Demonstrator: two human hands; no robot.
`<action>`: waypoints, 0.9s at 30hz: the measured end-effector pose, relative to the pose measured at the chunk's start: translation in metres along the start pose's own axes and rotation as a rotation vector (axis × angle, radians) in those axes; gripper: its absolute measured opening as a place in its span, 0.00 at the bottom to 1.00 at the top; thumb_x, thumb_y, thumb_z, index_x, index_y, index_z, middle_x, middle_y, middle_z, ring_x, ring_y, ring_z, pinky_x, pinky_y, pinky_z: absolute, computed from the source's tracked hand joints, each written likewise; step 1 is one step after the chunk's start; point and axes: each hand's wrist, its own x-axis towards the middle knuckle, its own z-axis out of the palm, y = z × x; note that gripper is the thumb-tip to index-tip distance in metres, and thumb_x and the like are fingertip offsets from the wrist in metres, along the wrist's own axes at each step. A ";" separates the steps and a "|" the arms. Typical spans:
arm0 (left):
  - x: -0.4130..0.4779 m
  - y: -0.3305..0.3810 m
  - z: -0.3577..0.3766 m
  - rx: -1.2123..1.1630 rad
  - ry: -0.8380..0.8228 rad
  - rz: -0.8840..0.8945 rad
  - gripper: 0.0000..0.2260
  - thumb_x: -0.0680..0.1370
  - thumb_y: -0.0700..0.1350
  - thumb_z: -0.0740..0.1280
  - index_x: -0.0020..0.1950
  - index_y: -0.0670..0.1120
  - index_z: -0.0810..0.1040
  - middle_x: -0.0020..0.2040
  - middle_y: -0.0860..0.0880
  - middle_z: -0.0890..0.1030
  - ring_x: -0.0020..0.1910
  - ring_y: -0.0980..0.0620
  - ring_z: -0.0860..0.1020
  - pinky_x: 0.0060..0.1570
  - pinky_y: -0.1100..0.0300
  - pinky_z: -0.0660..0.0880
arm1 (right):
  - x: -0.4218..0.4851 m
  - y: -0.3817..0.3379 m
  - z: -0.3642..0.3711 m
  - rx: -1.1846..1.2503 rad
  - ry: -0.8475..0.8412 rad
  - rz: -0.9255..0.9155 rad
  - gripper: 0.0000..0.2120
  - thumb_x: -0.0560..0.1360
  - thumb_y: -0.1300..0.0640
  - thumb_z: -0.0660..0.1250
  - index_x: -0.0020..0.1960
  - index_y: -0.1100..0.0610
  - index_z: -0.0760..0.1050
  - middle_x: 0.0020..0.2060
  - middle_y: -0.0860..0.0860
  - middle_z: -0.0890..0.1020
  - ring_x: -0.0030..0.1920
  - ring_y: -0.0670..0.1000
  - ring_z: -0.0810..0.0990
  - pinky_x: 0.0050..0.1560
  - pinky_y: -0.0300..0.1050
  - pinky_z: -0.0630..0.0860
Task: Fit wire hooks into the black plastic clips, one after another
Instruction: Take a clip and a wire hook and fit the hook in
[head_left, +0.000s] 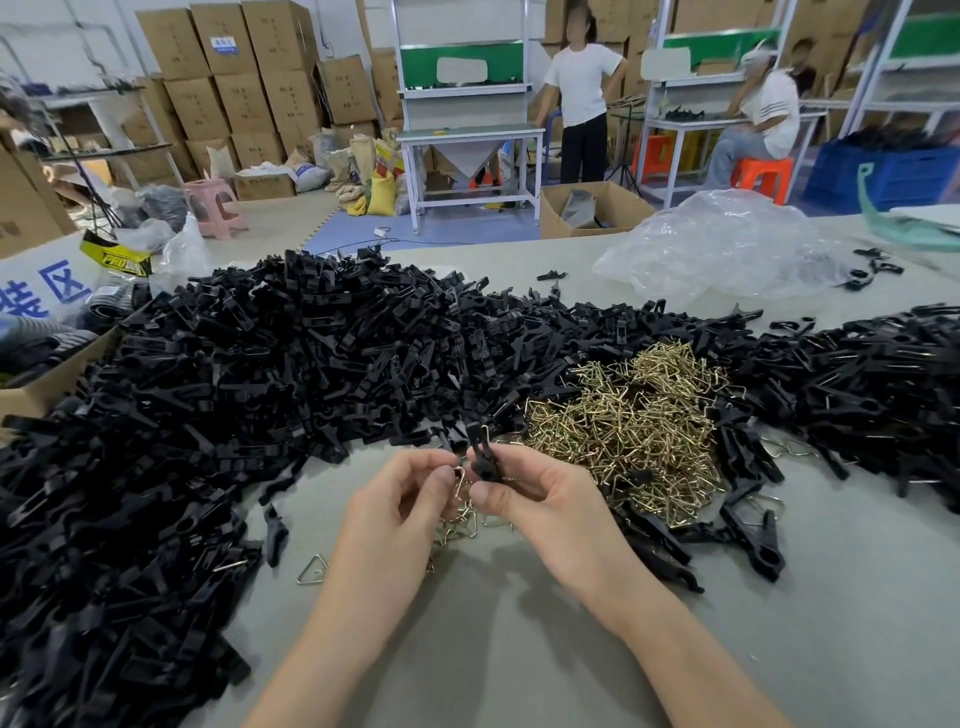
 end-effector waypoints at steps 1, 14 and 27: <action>-0.001 0.001 0.001 -0.028 -0.005 -0.019 0.06 0.81 0.41 0.66 0.50 0.51 0.81 0.41 0.54 0.86 0.40 0.55 0.83 0.41 0.67 0.77 | -0.001 0.000 0.000 0.010 -0.017 -0.004 0.18 0.76 0.64 0.73 0.55 0.41 0.84 0.52 0.44 0.87 0.54 0.44 0.85 0.54 0.33 0.77; 0.006 0.001 0.001 -0.319 0.105 -0.206 0.03 0.79 0.42 0.69 0.48 0.45 0.83 0.38 0.51 0.85 0.34 0.59 0.81 0.34 0.68 0.76 | -0.003 0.010 0.001 -0.427 0.103 -0.097 0.20 0.74 0.53 0.76 0.63 0.40 0.79 0.48 0.41 0.78 0.49 0.45 0.82 0.55 0.46 0.78; -0.002 0.004 0.017 -0.399 0.234 -0.337 0.04 0.79 0.45 0.69 0.49 0.45 0.80 0.37 0.50 0.84 0.32 0.57 0.79 0.30 0.62 0.75 | -0.004 0.009 0.003 -0.684 0.127 -0.219 0.18 0.73 0.54 0.76 0.63 0.50 0.80 0.47 0.38 0.74 0.48 0.40 0.75 0.49 0.30 0.71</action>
